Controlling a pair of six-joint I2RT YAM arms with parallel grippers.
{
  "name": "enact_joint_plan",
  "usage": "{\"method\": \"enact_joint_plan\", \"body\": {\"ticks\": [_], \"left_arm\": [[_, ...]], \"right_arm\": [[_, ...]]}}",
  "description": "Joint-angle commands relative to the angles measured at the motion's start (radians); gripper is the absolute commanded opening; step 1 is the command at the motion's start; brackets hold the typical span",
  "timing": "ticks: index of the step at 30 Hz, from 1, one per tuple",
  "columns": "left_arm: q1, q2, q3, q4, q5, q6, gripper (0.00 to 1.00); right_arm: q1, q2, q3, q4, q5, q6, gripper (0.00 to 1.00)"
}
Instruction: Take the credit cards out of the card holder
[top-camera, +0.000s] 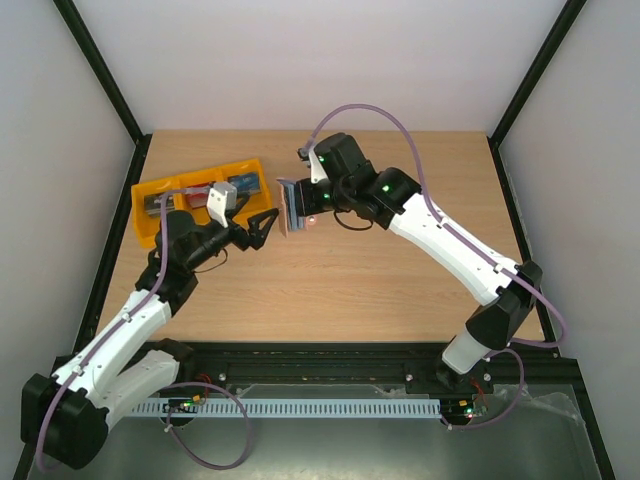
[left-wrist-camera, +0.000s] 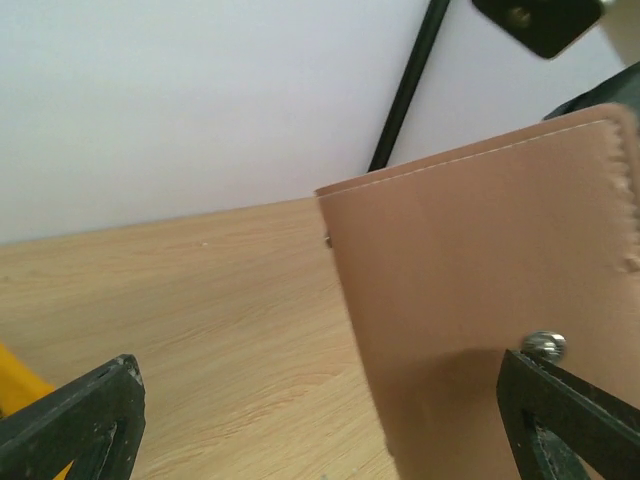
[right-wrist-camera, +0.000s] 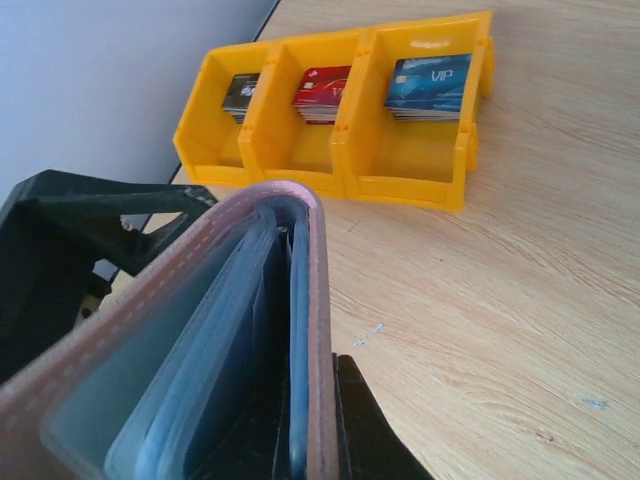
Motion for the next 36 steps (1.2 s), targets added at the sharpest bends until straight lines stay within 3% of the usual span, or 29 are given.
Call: {"method": "enact_joint_plan", "body": {"ticks": [1,7,9,14,20,24,27,31,36], "left_arm": [[0.003,-0.002,0.029,-0.037,-0.052,0.035,0.97],[0.003,-0.029,0.029,0.048,0.177,0.045,0.99],[0.001,-0.033,0.032,0.093,0.194,0.005,1.00],[0.000,-0.001,0.066,0.095,0.011,-0.156,1.00],[-0.019,0.028,0.118,-0.015,-0.132,-0.109,0.96],[-0.019,0.033,0.154,-0.028,-0.125,-0.076,0.96],[-0.019,0.036,0.153,-0.077,-0.131,-0.074,0.90],[-0.011,0.029,0.152,-0.157,-0.181,-0.089,0.73],[0.010,0.008,0.155,-0.159,-0.110,-0.111,0.61]], "right_arm": [[0.007,-0.003,0.052,0.020,-0.037,-0.023,0.02],[0.007,0.041,0.098,-0.026,-0.008,-0.025,0.02],[0.007,0.044,0.097,-0.026,-0.011,-0.027,0.02],[0.008,0.047,0.097,-0.026,-0.009,-0.028,0.02],[0.007,0.038,0.090,-0.022,-0.015,-0.026,0.02],[0.007,0.033,0.082,-0.020,-0.022,-0.028,0.02],[0.007,0.022,0.082,-0.005,-0.040,-0.036,0.02],[0.005,-0.007,0.070,0.019,-0.076,-0.065,0.02],[-0.002,-0.045,0.030,0.090,-0.192,-0.073,0.02]]}}
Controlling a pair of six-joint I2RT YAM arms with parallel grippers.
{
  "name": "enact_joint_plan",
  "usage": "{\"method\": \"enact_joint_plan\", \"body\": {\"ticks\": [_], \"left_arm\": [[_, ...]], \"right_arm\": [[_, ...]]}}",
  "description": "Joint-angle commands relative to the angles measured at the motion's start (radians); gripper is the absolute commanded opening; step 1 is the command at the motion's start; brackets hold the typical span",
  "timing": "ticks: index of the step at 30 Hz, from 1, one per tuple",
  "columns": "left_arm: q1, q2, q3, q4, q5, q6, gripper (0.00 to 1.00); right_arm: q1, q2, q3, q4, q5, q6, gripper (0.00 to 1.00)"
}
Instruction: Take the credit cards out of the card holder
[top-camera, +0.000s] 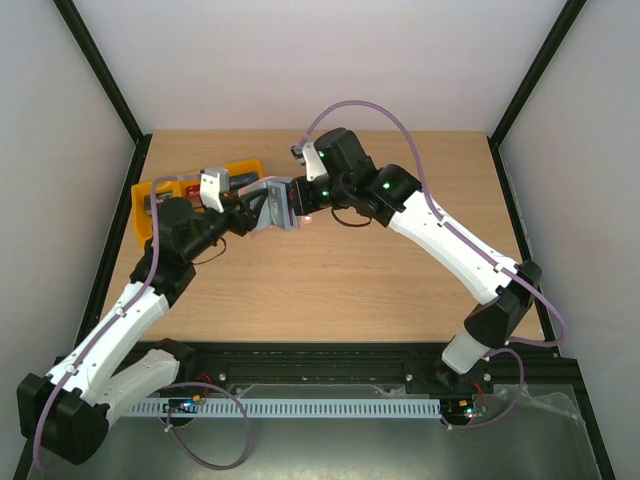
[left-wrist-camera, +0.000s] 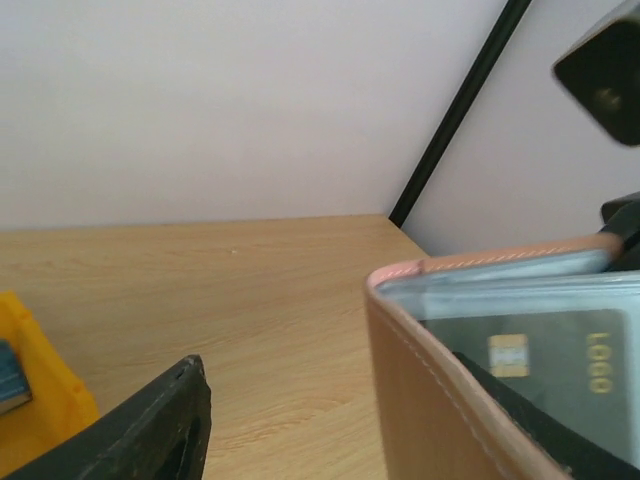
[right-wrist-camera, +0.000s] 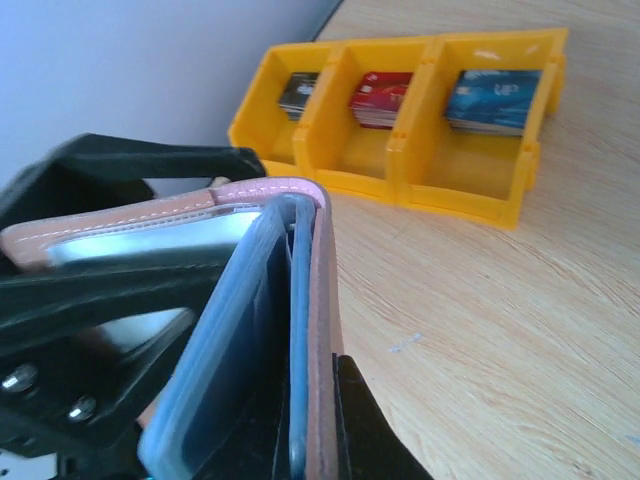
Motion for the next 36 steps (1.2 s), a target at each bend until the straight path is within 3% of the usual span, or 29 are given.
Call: {"method": "enact_joint_plan", "body": {"ticks": [1,9,13,15,17,19,22,25,28,36], "left_arm": [[0.025,-0.027,0.025,-0.025,0.045,-0.025,0.59],[0.063,-0.074,0.003,0.054,0.287,-0.075,0.32],[0.060,-0.078,-0.018,0.157,0.415,-0.109,0.04],[0.061,-0.079,-0.011,0.135,0.392,-0.107,0.02],[0.059,-0.084,0.010,0.075,0.329,-0.065,0.02],[0.059,-0.085,0.037,0.001,0.233,-0.012,0.02],[0.059,-0.092,0.069,-0.066,0.140,0.076,0.02],[0.059,-0.102,0.084,-0.068,0.151,0.120,0.02],[0.060,-0.110,0.083,-0.024,0.256,0.093,0.02],[0.060,-0.109,0.073,0.100,0.435,-0.010,0.02]], "right_arm": [[-0.005,-0.075,-0.024,0.101,-0.122,-0.020,0.02],[-0.040,-0.155,-0.144,0.256,-0.290,-0.001,0.02],[-0.042,-0.185,-0.211,0.347,-0.355,0.035,0.02],[-0.051,-0.207,-0.248,0.360,-0.345,0.025,0.02],[-0.075,-0.235,-0.290,0.364,-0.315,0.020,0.12],[-0.114,-0.273,-0.339,0.364,-0.285,0.010,0.33],[-0.168,-0.333,-0.414,0.362,-0.280,-0.027,0.53],[-0.185,-0.364,-0.439,0.379,-0.369,-0.055,0.70],[-0.185,-0.374,-0.468,0.423,-0.435,-0.055,0.97],[-0.185,-0.357,-0.510,0.539,-0.441,-0.074,0.99]]}}
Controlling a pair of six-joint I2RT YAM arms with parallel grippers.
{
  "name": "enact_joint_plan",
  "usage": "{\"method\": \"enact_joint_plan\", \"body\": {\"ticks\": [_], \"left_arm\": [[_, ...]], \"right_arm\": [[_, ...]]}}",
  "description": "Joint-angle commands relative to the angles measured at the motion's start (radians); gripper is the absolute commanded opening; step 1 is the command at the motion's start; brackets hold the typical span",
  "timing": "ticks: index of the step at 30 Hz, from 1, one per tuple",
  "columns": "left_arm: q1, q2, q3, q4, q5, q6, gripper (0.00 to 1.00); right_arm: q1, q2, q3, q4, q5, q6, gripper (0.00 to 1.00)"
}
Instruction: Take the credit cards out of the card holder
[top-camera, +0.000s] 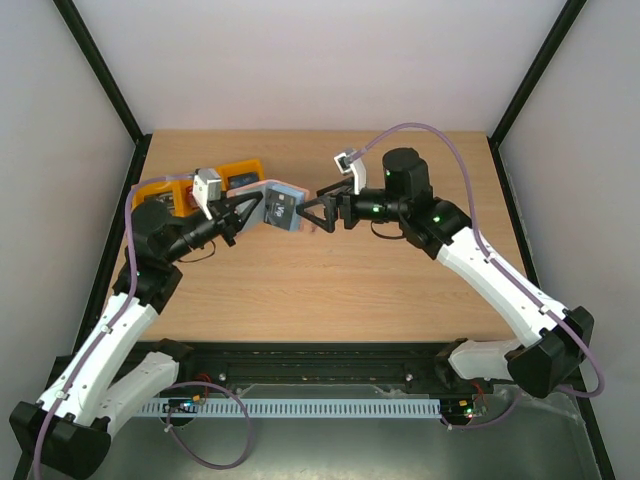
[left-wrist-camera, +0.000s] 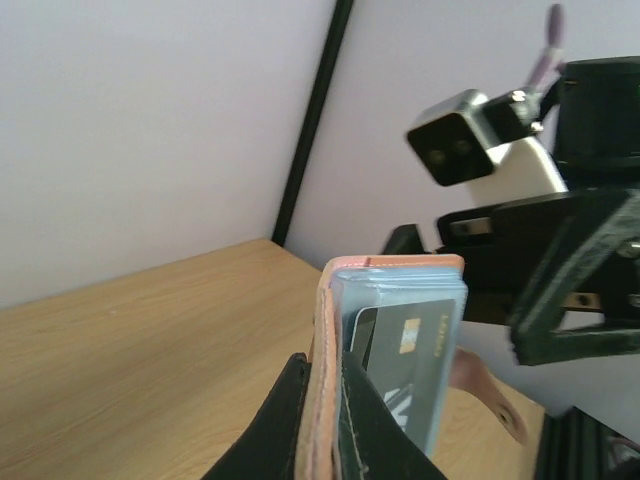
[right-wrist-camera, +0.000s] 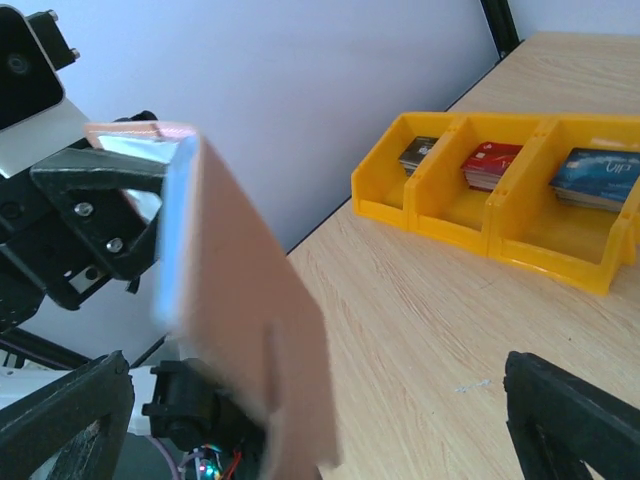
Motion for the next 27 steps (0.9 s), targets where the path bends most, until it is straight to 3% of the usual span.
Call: {"method": "enact_joint_plan", "body": {"ticks": [1,3,5,9,16,17,19,21,24,27], "left_arm": [[0.002,-0.014,0.023,0.117,0.124,-0.054,0.02],[0.002,-0.015,0.026,0.131,0.145,-0.063,0.02],[0.004,-0.016,0.026,0.146,0.160,-0.071,0.02],[0.004,-0.009,0.022,0.162,0.159,-0.083,0.02],[0.006,-0.005,0.017,0.152,0.125,-0.099,0.02],[0.006,-0.005,0.015,0.137,0.091,-0.095,0.03],[0.008,-0.006,0.009,0.085,-0.028,-0.078,0.27],[0.013,-0.007,-0.001,0.021,-0.183,-0.042,0.44],[0.033,-0.005,-0.018,-0.055,-0.388,0.013,0.56],[0.049,-0.012,-0.026,-0.059,-0.427,0.084,0.67]], "right_arm": [[0.002,0.006,-0.011,0.097,-0.033,-0.051,0.99],[0.001,0.012,-0.007,0.106,-0.061,-0.066,1.00],[0.002,0.021,-0.005,0.136,-0.120,-0.050,0.93],[0.001,0.044,-0.007,0.192,-0.207,0.010,0.64],[0.002,0.049,-0.003,0.194,-0.222,0.040,0.03],[0.002,0.043,-0.004,0.190,-0.211,0.040,0.02],[0.002,0.030,-0.006,0.174,-0.172,0.034,0.02],[0.000,0.026,-0.004,0.134,-0.106,0.028,0.02],[0.001,0.049,0.027,0.009,0.073,0.026,0.02],[0.002,0.127,0.119,-0.193,0.313,0.047,0.02]]}}
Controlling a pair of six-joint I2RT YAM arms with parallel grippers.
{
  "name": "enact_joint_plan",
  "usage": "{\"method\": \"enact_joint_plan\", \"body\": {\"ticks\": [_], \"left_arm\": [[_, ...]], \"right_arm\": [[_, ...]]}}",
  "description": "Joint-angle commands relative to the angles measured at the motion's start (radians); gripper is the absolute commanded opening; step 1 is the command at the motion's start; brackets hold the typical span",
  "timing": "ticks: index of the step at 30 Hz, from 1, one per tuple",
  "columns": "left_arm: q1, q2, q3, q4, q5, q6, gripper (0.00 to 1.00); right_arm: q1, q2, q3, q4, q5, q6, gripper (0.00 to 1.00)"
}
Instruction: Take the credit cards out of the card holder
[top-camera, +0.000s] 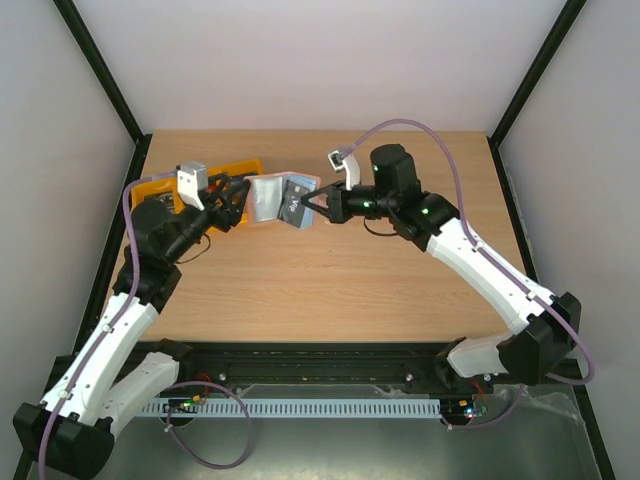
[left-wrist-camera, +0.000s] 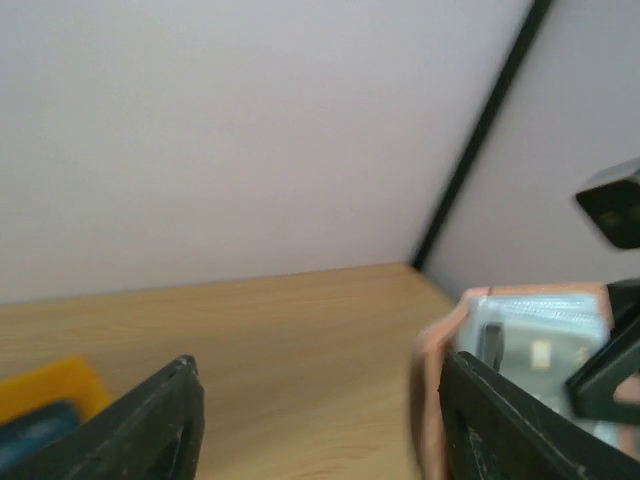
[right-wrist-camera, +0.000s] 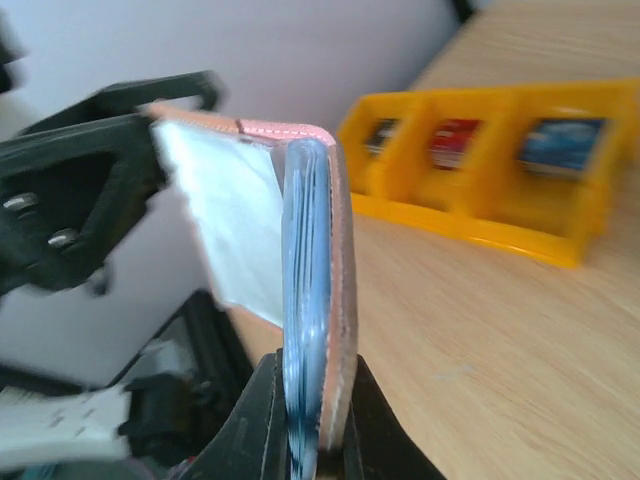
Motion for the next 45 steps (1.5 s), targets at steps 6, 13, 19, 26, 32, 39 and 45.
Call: {"method": "enact_joint_plan", "body": {"ticks": [6,13,19,26,32,39,45], "left_arm": [[0.032,-0.022,-0.016,0.002,0.008,0.133,0.69],[-0.021,0.015,-0.081,0.092,0.378,-0.003,0.42],[-0.009,0.024,-0.077,0.072,0.340,-0.052,0.37],[0.018,0.008,-0.089,0.063,0.352,-0.062,0.34],[0.040,-0.006,-0.076,0.056,0.394,-0.051,0.37],[0.046,-0.001,-0.076,0.109,0.532,-0.033,0.40],[0.039,0.001,-0.061,0.126,0.588,-0.009,0.27]], "right_arm": [[0.061,0.281,0.367,-0.558,0.687,0.048,0.02],[0.144,0.340,0.435,-0.491,0.421,-0.059,0.02],[0.143,0.248,0.314,-0.247,0.143,-0.083,0.02],[0.127,0.181,0.242,-0.116,-0.043,-0.091,0.02],[0.075,0.094,0.185,-0.009,-0.133,-0.082,0.02],[0.066,0.030,0.110,0.187,-0.237,-0.017,0.02],[0.066,0.038,0.102,0.223,-0.268,0.002,0.02]]}}
